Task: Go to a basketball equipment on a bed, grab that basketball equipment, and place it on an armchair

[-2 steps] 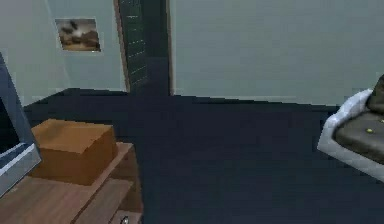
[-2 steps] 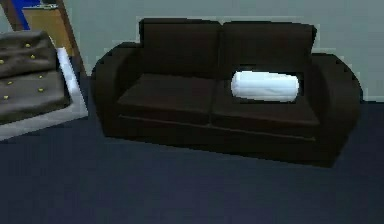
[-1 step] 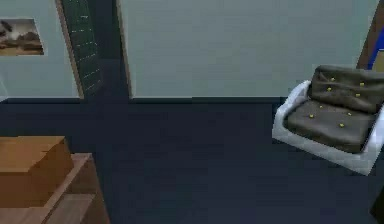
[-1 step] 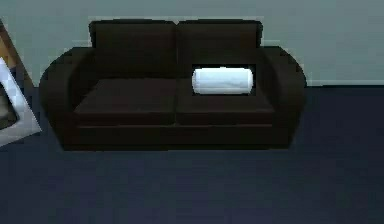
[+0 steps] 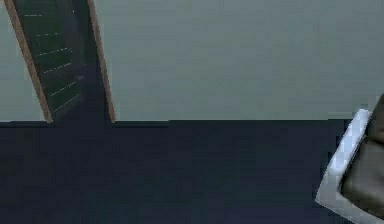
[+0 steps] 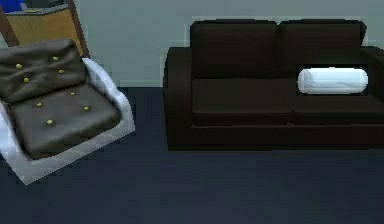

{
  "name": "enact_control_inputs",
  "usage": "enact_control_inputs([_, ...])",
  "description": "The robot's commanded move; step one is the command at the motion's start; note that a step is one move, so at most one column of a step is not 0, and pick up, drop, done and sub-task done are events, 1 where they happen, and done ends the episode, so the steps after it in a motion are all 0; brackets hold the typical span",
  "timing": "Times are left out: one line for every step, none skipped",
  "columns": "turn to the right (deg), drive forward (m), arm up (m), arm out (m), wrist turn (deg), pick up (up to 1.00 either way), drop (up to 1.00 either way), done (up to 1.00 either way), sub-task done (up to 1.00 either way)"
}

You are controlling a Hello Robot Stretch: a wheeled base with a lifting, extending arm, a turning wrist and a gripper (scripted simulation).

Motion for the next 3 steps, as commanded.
enact_control_inputs([0.0, 0.15, 0.00, 0.00, 0.0, 0.00, 0.00, 0.00, 0.00])
enact_control_inputs([-36.0, 0.00, 0.00, 0.00, 0.0, 0.00, 0.00, 0.00, 0.00])
enact_control_inputs([0.0, 0.15, 0.00, 0.00, 0.0, 0.00, 0.00, 0.00, 0.00])
